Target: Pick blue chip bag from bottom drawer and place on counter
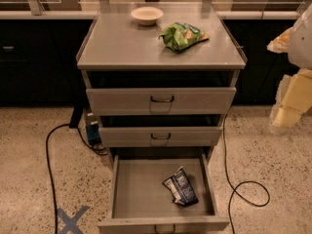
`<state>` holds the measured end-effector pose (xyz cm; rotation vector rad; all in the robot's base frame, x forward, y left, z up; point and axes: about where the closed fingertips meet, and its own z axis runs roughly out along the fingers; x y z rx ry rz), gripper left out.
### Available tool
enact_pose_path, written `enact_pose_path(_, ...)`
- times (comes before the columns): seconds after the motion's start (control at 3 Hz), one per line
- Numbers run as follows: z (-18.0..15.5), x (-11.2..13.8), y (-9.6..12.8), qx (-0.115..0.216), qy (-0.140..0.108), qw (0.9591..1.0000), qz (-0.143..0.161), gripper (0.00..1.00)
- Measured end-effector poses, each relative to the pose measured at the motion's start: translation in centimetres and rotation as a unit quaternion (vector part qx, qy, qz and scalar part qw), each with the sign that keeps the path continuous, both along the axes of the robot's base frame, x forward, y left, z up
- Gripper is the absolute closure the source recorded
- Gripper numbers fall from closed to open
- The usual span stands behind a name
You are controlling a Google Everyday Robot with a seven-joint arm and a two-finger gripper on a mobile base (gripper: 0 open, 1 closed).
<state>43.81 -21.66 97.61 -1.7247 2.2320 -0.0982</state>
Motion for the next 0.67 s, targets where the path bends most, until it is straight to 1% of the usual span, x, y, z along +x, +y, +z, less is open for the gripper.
enact_pose_path(0.33, -1.0, -0.2, 0.3, 0.003, 0.001, 1.0000, -0.005, 0.00)
enact_pose_path(0.67, -5.6, -0.3, 1.0, 0.009, 0.007, 0.9999, -0.006, 0.00)
